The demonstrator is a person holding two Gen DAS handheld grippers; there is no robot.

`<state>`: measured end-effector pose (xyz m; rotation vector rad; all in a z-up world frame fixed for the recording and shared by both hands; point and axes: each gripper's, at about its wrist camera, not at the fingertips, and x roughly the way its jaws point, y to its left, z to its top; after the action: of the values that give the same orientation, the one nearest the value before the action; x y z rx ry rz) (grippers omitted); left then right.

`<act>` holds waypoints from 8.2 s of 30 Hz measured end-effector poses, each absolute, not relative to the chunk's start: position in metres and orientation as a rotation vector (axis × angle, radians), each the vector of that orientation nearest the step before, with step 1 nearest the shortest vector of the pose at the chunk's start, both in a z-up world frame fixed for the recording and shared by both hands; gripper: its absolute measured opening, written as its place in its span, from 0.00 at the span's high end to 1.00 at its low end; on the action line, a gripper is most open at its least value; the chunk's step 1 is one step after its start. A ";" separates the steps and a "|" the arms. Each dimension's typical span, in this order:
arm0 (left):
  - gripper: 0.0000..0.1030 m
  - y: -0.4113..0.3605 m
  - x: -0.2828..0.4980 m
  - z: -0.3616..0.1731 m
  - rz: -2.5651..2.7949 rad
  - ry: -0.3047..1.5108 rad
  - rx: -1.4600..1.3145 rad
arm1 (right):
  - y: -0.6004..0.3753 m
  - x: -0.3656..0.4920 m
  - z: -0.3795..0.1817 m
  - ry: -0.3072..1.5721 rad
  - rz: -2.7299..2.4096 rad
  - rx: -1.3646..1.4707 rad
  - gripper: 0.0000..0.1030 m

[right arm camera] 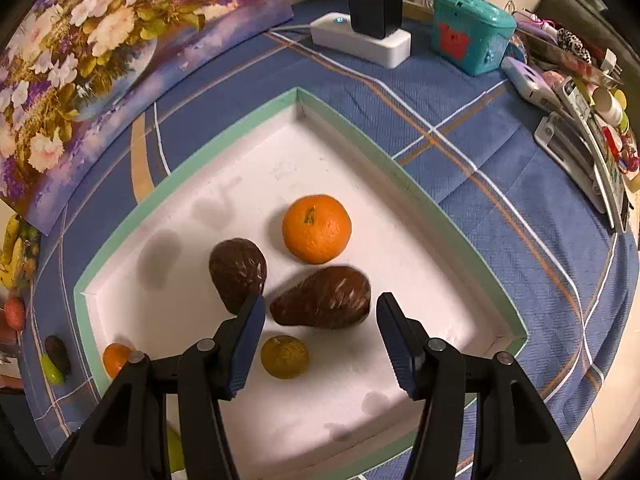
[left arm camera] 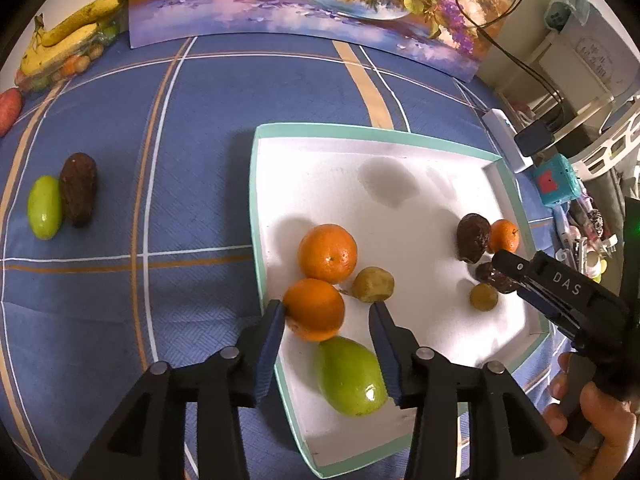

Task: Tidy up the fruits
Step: 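Lower both fruits into the tray and open both tools to release them, then withdraw both open tools from the tray toward the green fruit and date, then grasp the brown date with the right tool while the left tool grasps the green fruit, then carry the green fruit and date over the white tray with both tools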

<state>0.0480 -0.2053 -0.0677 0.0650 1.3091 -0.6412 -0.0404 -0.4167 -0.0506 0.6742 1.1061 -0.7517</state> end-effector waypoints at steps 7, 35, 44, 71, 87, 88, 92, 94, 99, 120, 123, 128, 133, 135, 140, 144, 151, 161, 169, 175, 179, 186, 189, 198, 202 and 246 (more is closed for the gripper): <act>0.50 -0.202 0.048 -0.056 -0.634 1.283 0.073 | -0.416 -0.042 -0.035 1.071 -0.744 0.661 0.43; 0.00 -0.099 0.105 -0.047 -0.237 1.220 -0.134 | -0.353 0.007 -0.016 1.071 -0.514 0.471 0.14; 0.00 -0.047 0.120 -0.036 -0.073 1.149 -0.163 | -0.334 0.017 -0.011 1.033 -0.440 0.467 0.07; 0.00 0.037 0.151 -0.041 -0.052 0.996 -0.326 | -0.253 0.071 -0.022 0.996 -0.175 0.423 0.07; 0.00 0.065 0.179 -0.048 -0.080 0.980 -0.401 | -0.203 0.143 -0.045 1.070 -0.071 0.462 0.15; 0.00 0.064 0.181 -0.049 -0.074 0.986 -0.386 | -0.201 0.147 -0.049 1.077 -0.058 0.479 0.17; 0.01 0.068 0.188 -0.053 -0.045 1.008 -0.366 | -0.189 0.165 -0.061 1.105 -0.036 0.506 0.26; 0.02 0.075 0.191 -0.059 -0.020 1.033 -0.385 | -0.182 0.171 -0.066 1.116 -0.028 0.498 0.32; 0.08 0.084 0.194 -0.070 0.022 1.091 -0.395 | -0.166 0.185 -0.080 1.147 -0.003 0.492 0.37; 0.19 0.062 0.198 -0.085 -0.142 1.202 -0.554 | -0.168 0.182 -0.088 1.137 -0.048 0.561 0.63; 0.19 0.049 0.198 -0.085 -0.189 1.207 -0.554 | -0.177 0.175 -0.083 1.135 -0.092 0.542 0.63; 0.31 0.020 0.196 -0.088 -0.257 1.223 -0.514 | -0.196 0.158 -0.077 1.132 -0.144 0.568 0.63; 0.37 0.004 0.197 -0.092 -0.291 1.230 -0.496 | -0.210 0.142 -0.069 1.112 -0.173 0.585 0.63; 0.40 -0.003 0.197 -0.095 -0.297 1.238 -0.483 | -0.214 0.138 -0.067 1.109 -0.178 0.588 0.63; 0.47 -0.013 0.198 -0.099 -0.285 1.243 -0.449 | -0.217 0.132 -0.062 1.105 -0.180 0.584 0.63; 0.58 -0.015 0.196 -0.100 -0.278 1.239 -0.445 | -0.218 0.131 -0.062 1.106 -0.176 0.586 0.63; 0.59 -0.014 0.193 -0.099 -0.274 1.237 -0.440 | -0.218 0.130 -0.062 1.108 -0.175 0.581 0.63; 0.59 -0.012 0.177 -0.068 -0.296 1.191 -0.453 | -0.225 0.111 -0.049 1.093 -0.182 0.587 0.63; 0.59 -0.011 0.158 -0.035 -0.332 1.125 -0.453 | -0.227 0.092 -0.033 1.073 -0.203 0.521 0.63; 0.59 -0.011 0.144 -0.021 -0.345 1.095 -0.451 | -0.231 0.074 -0.022 1.055 -0.215 0.486 0.63; 0.59 -0.015 0.133 -0.009 -0.364 1.071 -0.443 | -0.232 0.062 -0.009 1.033 -0.225 0.452 0.63; 0.59 -0.025 0.114 0.012 -0.406 1.030 -0.417 | -0.237 0.038 0.009 0.995 -0.257 0.393 0.63; 0.59 -0.032 0.106 0.015 -0.419 1.030 -0.403 | -0.241 0.026 0.014 0.983 -0.263 0.382 0.63; 0.59 -0.061 0.082 0.023 -0.481 1.039 -0.318 | -0.256 -0.001 0.018 0.978 -0.301 0.360 0.63; 0.59 -0.086 0.073 0.018 -0.535 1.086 -0.268 | -0.277 -0.009 0.014 1.002 -0.351 0.377 0.63; 0.59 -0.261 0.000 -0.052 -0.781 1.257 0.139 | -0.405 -0.092 -0.038 1.111 -0.652 0.576 0.63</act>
<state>0.0002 -0.2606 -0.0519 0.1389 1.2575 -0.7812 -0.0916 -0.4052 -0.0378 0.5765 1.1108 -0.6522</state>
